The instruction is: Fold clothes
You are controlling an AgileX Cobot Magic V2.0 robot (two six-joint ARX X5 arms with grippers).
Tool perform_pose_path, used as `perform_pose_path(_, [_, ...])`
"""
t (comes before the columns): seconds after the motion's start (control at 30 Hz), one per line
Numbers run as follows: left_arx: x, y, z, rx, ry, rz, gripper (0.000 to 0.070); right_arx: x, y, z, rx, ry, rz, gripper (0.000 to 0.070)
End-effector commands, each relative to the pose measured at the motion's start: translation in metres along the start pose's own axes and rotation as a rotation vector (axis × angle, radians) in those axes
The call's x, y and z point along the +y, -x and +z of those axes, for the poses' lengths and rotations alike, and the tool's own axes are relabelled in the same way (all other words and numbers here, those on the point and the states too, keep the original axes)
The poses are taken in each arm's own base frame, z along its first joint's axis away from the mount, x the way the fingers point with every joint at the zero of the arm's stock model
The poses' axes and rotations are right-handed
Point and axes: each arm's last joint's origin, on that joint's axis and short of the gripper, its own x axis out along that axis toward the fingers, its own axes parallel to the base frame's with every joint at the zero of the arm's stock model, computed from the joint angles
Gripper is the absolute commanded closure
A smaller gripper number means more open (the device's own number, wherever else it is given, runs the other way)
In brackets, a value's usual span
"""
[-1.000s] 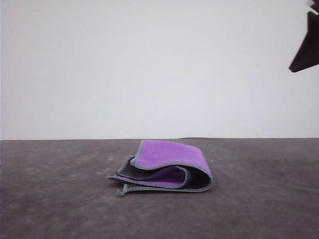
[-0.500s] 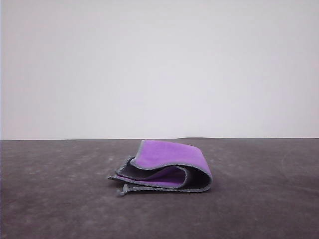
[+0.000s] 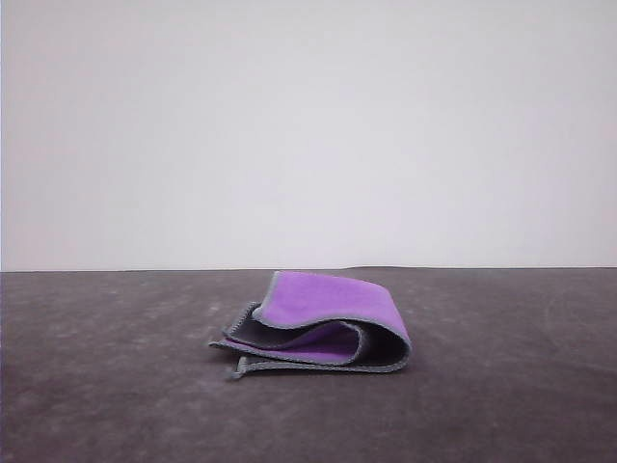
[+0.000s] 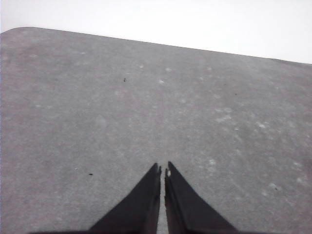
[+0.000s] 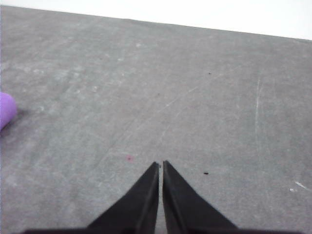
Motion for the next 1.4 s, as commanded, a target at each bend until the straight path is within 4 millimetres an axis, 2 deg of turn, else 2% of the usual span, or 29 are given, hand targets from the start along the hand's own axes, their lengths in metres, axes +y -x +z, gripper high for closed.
perform_pose_path(0.0, [0.0012, -0.0019, -0.0067, 0.025, 0.003, 0.008, 0.0700, -0.0004, -0.0006, -0.0022, 0.007, -0.019, -0.009, 0.0693])
perform_pose_path(0.23, [0.0012, -0.0019, -0.0067, 0.025, 0.002, 0.008, 0.0700, -0.0017, -0.0007, -0.0024, 0.009, -0.052, -0.054, 0.0693])
perform_pose_path(1.37, [0.0012, -0.0019, -0.0067, 0.025, 0.002, 0.008, 0.0700, -0.0017, -0.0007, 0.0001, -0.019, -0.064, -0.053, 0.0693])
